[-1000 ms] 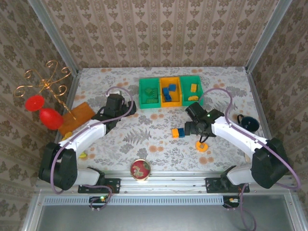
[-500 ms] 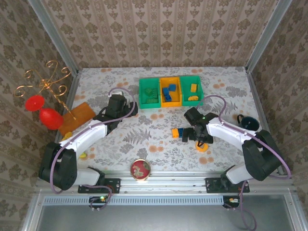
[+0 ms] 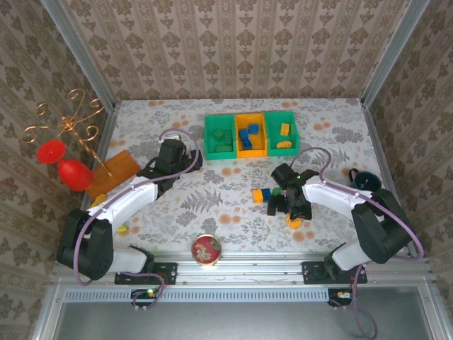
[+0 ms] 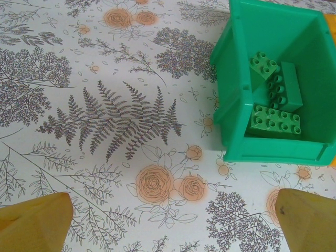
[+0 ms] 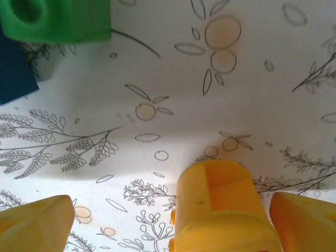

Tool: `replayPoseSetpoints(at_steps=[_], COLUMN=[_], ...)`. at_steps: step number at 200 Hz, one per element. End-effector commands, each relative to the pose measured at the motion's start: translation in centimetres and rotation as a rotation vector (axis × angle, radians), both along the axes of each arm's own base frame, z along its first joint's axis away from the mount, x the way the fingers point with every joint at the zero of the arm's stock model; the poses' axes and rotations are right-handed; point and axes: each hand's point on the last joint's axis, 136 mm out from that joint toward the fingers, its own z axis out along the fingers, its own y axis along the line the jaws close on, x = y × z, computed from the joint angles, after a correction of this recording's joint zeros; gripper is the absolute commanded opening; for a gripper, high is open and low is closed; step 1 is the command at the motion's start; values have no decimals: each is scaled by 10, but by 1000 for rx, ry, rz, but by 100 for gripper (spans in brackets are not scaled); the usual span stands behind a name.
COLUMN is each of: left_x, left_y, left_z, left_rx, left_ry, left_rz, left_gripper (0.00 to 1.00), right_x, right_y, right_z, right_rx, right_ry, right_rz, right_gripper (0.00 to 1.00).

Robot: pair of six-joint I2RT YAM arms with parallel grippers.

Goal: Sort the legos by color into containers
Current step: Pick up the lego from the bottom-right of the table.

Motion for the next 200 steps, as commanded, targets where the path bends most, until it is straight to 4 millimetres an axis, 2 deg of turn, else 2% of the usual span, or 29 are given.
replayPoseSetpoints(at_steps=[1,39,67,119,200], left_x=[6,7,7,5,6], left_y=[-1,-3,-5,-1,0], left_z=[15,14,14,13,12], left_rx=[-8,-14,-16,-8,-10], left_ry=[-25,-21,-17,-18,-15], left_rz=[7,2,-2,5,7], left_gripper=[100,100,100,100,100], right_x=[-11,-15,-15,-20,-14], right_y=[8,7,1,-4,-1], right_z=[2,-3,-8,-12,-8], right_rx=[57,42,-2,-58,-76], right_ry=[34,48,63,98,71], right_rz=[-25,-39,-49,-27,-16], right_gripper=[89,78,77,69,46])
